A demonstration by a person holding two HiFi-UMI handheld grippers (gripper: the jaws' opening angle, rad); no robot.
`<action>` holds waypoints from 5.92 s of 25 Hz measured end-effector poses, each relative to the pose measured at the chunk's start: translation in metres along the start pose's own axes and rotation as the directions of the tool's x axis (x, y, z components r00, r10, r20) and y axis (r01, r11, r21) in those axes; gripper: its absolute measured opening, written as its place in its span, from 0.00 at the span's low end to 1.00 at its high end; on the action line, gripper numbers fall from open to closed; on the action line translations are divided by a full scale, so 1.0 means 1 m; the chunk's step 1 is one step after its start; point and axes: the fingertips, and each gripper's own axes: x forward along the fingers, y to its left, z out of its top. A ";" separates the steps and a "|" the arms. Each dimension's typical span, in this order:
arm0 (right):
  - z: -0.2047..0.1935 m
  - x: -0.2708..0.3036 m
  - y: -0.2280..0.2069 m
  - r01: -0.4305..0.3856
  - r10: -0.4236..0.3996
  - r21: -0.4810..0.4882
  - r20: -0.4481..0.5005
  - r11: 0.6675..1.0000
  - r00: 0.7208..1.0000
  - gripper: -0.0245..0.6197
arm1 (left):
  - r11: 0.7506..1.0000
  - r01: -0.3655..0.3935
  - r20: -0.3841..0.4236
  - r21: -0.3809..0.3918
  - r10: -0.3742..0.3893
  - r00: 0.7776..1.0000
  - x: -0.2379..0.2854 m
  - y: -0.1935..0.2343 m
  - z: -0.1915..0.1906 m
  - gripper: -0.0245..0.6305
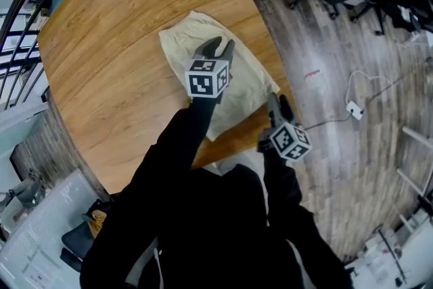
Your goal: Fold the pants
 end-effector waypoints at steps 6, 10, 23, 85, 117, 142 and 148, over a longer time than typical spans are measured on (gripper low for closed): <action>0.011 0.003 0.035 -0.082 0.081 -0.032 -0.029 0.996 0.996 0.28 | 1.000 -0.019 0.011 0.002 0.019 1.000 -0.023 0.004 0.000 0.22; 0.020 0.014 0.069 -0.174 0.168 -0.094 -0.067 0.980 0.984 0.28 | 0.999 -0.041 0.035 -0.004 0.042 0.999 -0.043 0.012 0.006 0.22; 0.036 0.091 0.181 -0.381 0.298 -0.413 -0.252 0.827 0.921 0.28 | 0.980 -0.180 0.075 -0.081 0.186 0.980 -0.107 0.089 0.012 0.22; 0.036 0.155 0.242 -0.505 0.223 -0.853 -0.471 0.132 0.854 0.07 | 0.939 -0.289 0.099 0.186 0.275 0.956 -0.143 0.098 -0.008 0.07; 0.004 0.006 0.152 -0.214 0.368 -0.912 -0.343 -0.349 0.864 0.08 | 0.646 -0.399 0.306 0.651 0.257 0.917 -0.190 -0.042 -0.067 0.07; -0.072 -0.039 0.049 -0.162 0.277 -0.776 -0.400 -0.610 0.874 0.18 | 0.137 -0.199 0.187 0.970 0.095 0.978 -0.192 -0.131 -0.170 0.15; -0.061 -0.066 0.086 -0.196 0.340 -0.853 -0.389 -0.483 0.856 0.18 | 0.301 -0.285 0.267 0.910 0.100 0.958 -0.210 -0.137 -0.139 0.15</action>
